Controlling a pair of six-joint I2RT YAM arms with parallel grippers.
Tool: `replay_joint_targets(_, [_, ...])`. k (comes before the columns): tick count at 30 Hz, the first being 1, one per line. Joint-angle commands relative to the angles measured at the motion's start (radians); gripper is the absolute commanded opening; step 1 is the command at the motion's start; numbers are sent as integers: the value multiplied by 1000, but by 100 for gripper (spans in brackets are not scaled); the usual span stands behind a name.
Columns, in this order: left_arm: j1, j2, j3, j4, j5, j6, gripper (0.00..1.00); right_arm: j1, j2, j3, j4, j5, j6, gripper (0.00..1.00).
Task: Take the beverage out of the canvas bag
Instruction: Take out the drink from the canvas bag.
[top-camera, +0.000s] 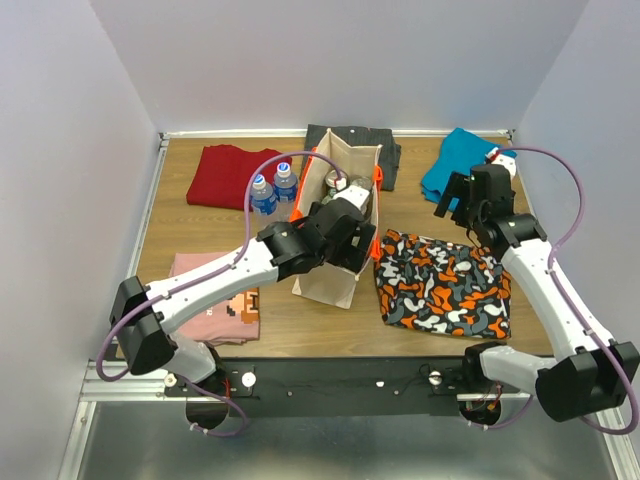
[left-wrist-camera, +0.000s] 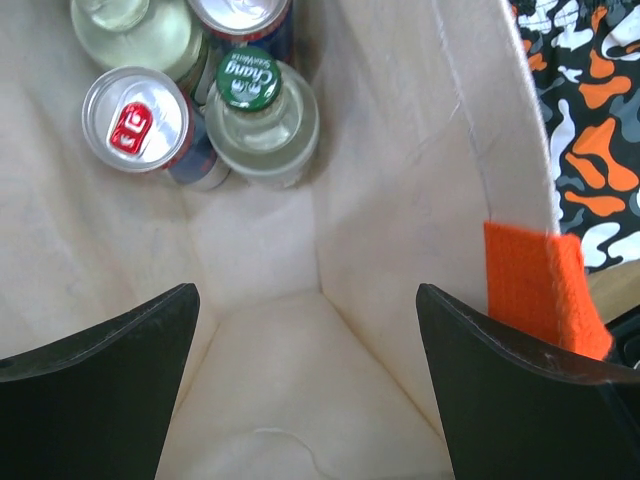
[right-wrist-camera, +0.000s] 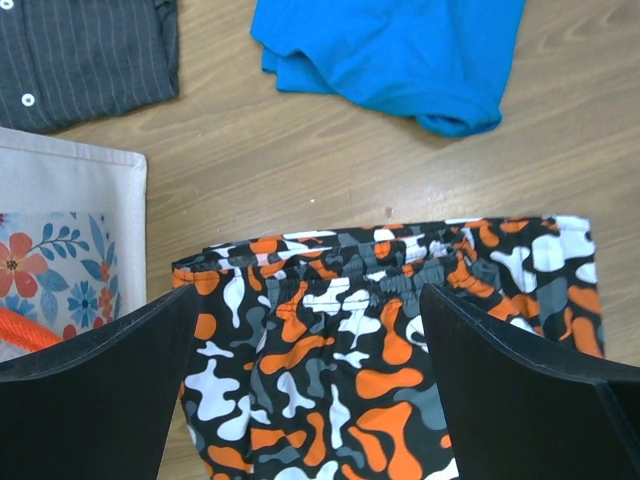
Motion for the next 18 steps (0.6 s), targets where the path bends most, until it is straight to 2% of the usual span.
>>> replay_joint_targets(1, [-4, -41, 9, -94, -14, -35, 99, -9, 40, 29, -62, 1, 99, 100])
replay_joint_targets(7, [6, -27, 92, -157, -49, -81, 99, -9, 66, 99, -122, -16, 125, 100])
replay_joint_targets(11, [48, -6, 150, -178, -11, -119, 99, -9, 32, 106, -131, -25, 122, 100])
replay_joint_targets(18, [88, 62, 345, -284, 43, -43, 99, -8, -27, 106, -190, -40, 122, 100])
